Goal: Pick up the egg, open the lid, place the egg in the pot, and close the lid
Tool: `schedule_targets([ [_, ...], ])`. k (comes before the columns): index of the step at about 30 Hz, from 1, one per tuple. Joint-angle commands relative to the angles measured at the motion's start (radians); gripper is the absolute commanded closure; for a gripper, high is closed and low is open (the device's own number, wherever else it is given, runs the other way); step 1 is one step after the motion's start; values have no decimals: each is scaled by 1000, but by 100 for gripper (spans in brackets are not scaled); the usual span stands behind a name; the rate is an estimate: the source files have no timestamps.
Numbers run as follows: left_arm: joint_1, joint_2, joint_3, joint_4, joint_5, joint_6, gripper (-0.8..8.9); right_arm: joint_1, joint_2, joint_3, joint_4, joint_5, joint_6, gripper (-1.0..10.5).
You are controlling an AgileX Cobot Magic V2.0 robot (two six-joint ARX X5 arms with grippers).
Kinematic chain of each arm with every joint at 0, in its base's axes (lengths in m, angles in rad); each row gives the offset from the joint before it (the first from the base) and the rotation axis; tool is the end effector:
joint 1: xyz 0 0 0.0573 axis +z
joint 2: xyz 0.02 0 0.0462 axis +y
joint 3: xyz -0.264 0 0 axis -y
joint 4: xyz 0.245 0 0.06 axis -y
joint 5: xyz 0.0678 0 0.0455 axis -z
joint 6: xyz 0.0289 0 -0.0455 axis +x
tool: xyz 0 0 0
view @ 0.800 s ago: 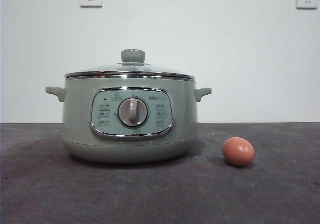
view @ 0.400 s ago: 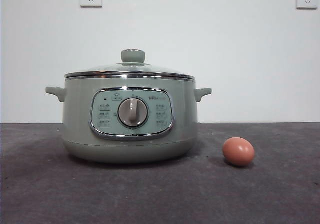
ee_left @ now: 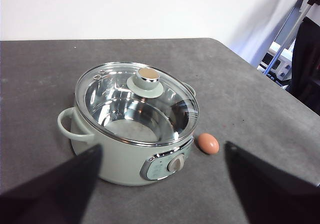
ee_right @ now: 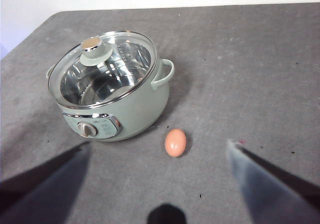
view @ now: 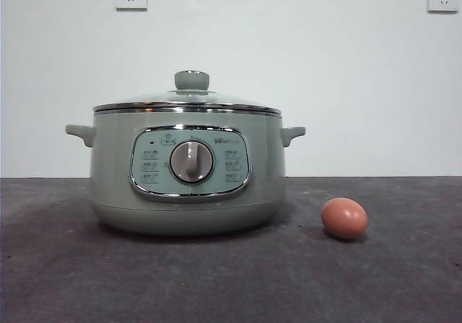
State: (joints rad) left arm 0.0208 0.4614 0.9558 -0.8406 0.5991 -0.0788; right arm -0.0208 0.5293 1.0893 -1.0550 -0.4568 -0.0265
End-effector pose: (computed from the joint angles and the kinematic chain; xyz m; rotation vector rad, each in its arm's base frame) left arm 0.0574 -0.0151 0.3590 -0.1830 0.3569 -0.5594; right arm 0.0506 0.0117 0.3732 0.0924 0.4789 0.4333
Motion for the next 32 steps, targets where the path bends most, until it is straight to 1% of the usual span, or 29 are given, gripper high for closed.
schedule_targets([
  [1, -8, 16, 3, 31, 11, 8, 83, 2, 8, 2, 8, -9, -3, 280],
  [5, -27, 67, 10, 95, 11, 8, 83, 2, 27, 2, 7, -17, -3, 281],
  [9, -48, 164, 35, 148, 11, 9, 83, 2, 46, 2, 7, -19, -3, 281],
  [12, -72, 264, 61, 187, 11, 13, 84, 2, 62, 2, 8, -19, -3, 281],
  [15, -114, 386, 108, 208, 11, 52, 84, 2, 80, 2, 8, -19, -3, 285],
  [21, -217, 663, 251, 256, -1, 76, 85, 2, 110, 2, 7, -35, -4, 285],
  [23, -250, 752, 312, 257, -31, 92, 85, 2, 117, 2, 7, -43, -4, 285],
  [25, -306, 882, 406, 257, -84, 117, 85, 2, 124, 2, 6, -43, -4, 285],
  [27, -345, 987, 481, 257, -135, 118, 85, 2, 124, 2, 7, -43, -4, 285],
  [30, -393, 1099, 544, 258, -185, 142, 85, 2, 124, 2, 6, -42, -4, 285],
  [32, -425, 1145, 551, 262, -261, 171, 85, 2, 124, 2, 6, -42, -4, 285],
])
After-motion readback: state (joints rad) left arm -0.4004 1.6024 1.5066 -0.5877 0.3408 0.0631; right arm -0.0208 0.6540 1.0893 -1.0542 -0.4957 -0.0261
